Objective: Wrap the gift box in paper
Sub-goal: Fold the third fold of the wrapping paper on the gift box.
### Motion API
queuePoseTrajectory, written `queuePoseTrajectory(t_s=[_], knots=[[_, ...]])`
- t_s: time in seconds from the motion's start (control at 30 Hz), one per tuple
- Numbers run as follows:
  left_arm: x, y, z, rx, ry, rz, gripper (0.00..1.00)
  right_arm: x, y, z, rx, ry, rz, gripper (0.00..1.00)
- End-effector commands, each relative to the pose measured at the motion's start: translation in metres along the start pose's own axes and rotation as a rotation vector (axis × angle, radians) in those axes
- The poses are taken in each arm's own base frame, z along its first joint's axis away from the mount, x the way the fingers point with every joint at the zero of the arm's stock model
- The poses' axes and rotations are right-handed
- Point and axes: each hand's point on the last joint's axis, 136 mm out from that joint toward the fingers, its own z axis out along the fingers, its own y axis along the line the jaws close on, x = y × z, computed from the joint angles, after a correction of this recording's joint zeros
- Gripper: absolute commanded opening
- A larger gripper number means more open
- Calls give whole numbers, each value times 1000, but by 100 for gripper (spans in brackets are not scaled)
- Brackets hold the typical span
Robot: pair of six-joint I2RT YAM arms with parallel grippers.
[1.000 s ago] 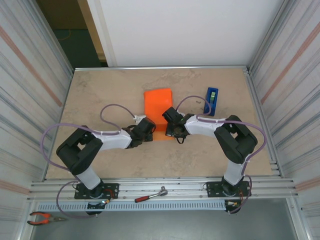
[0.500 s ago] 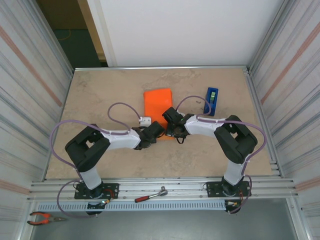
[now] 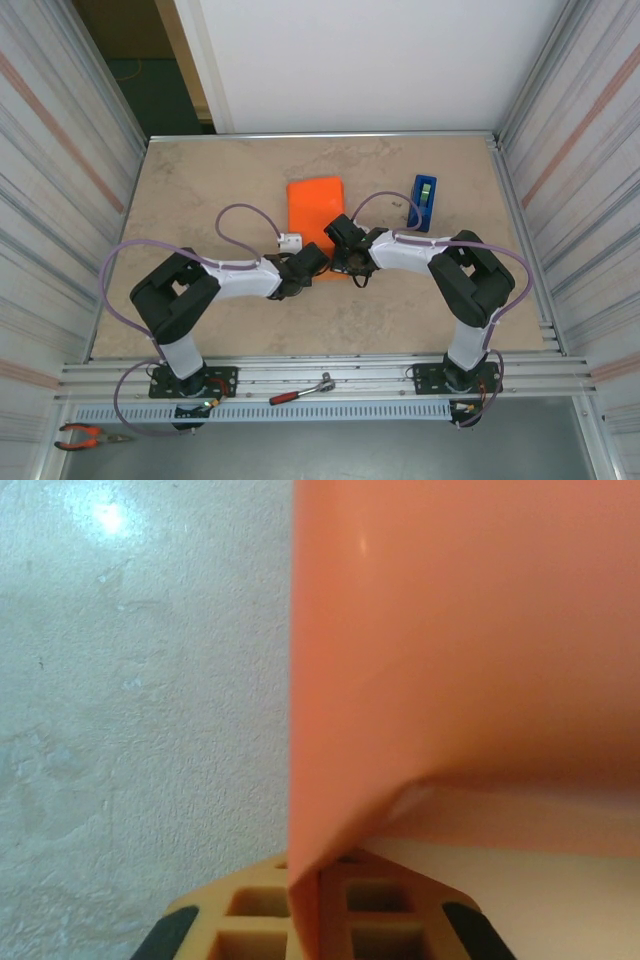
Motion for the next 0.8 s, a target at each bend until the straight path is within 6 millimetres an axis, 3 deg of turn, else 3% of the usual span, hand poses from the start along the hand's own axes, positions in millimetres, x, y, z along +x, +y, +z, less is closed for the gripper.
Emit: queuePoseTrajectory(t_s=[0.0, 0.03, 0.07, 0.1, 0.17, 0.2, 0.23, 0.37, 0.43, 0.47, 0.5, 0.53, 0.63, 0.7, 0.73, 0.77], knots=[[-7, 4, -2, -33, -31, 16, 0, 25, -16, 9, 62, 81, -15, 0], [-8, 4, -3, -35, -33, 16, 4, 25, -16, 9, 61, 81, -14, 0], [-9, 4, -4, -35, -37, 13, 23, 26, -17, 10, 64, 83, -15, 0], [-11, 4, -6, -32, -41, 9, 32, 25, -16, 10, 62, 81, -14, 0], [-13, 3, -7, -30, -47, 12, 35, 25, -16, 10, 62, 83, -14, 0], [-15, 1, -7, -23, -50, 16, 25, 26, -16, 10, 62, 84, -15, 0], [-16, -1, -7, -14, -52, 20, 0, 25, -16, 10, 62, 83, -15, 0], [-18, -4, -6, 2, -63, 21, 0, 25, -16, 10, 60, 82, -13, 0], [-18, -5, -6, -1, -61, 23, 32, 25, -16, 10, 60, 82, -14, 0], [-18, -5, -5, -2, -57, 25, 36, 25, -16, 9, 59, 82, -14, 0], [-18, -6, -4, 1, -56, 27, 29, 25, -16, 9, 61, 83, -13, 0], [-17, -8, -3, 13, -53, 31, 0, 25, -16, 10, 61, 83, -14, 0], [-18, -8, -4, 28, -62, 22, 0, 25, -16, 9, 60, 82, -15, 0], [-19, -10, -4, 32, -65, 26, 32, 25, -16, 9, 61, 83, -15, 0], [-20, -10, -3, 25, -61, 28, 44, 25, -16, 9, 60, 82, -15, 0], [-20, -11, -2, 26, -58, 32, 44, 25, -16, 10, 61, 84, -15, 0]])
